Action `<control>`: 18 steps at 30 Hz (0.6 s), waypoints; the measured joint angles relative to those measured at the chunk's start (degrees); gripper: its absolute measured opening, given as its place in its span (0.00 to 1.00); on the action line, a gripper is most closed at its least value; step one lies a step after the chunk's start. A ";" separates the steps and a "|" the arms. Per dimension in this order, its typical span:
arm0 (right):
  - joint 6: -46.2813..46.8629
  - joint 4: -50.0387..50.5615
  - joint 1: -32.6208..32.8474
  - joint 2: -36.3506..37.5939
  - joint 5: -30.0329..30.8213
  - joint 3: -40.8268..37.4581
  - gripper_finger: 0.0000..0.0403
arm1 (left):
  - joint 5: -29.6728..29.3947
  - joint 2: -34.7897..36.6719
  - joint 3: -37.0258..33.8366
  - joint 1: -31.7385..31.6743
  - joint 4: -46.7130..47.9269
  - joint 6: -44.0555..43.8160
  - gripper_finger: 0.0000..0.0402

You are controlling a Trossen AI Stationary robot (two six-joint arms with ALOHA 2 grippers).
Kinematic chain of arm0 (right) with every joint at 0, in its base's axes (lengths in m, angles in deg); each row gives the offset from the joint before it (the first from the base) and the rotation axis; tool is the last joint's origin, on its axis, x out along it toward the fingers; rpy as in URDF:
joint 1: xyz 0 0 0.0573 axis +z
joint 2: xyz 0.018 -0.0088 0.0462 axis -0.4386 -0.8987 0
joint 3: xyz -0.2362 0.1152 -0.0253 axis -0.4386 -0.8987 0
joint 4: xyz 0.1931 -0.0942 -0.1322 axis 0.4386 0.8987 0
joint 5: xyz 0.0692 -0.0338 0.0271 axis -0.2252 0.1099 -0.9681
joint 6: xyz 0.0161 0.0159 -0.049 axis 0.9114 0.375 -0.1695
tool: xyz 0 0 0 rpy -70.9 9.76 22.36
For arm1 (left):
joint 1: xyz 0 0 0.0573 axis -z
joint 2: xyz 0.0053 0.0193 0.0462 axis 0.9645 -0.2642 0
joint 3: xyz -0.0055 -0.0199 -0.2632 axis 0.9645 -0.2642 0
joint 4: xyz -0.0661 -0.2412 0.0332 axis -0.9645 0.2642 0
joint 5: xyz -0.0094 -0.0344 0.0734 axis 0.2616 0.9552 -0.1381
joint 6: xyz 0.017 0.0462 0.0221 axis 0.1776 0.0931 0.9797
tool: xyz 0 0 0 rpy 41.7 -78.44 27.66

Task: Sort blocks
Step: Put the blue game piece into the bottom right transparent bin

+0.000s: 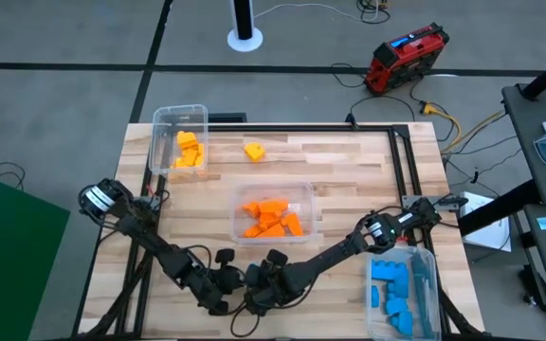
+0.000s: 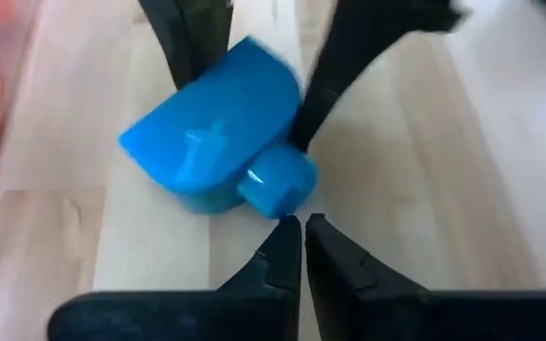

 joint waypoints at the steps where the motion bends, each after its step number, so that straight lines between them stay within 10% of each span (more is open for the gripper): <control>1: -0.05 -0.08 0.00 0.00 -0.11 0.00 0.40 | 0.31 0.63 0.00 0.15 0.38 0.02 0.00; 18: -1.27 2.10 1.22 6.15 -12.68 2.77 0.38 | 2.60 17.78 0.04 1.37 11.24 1.77 0.00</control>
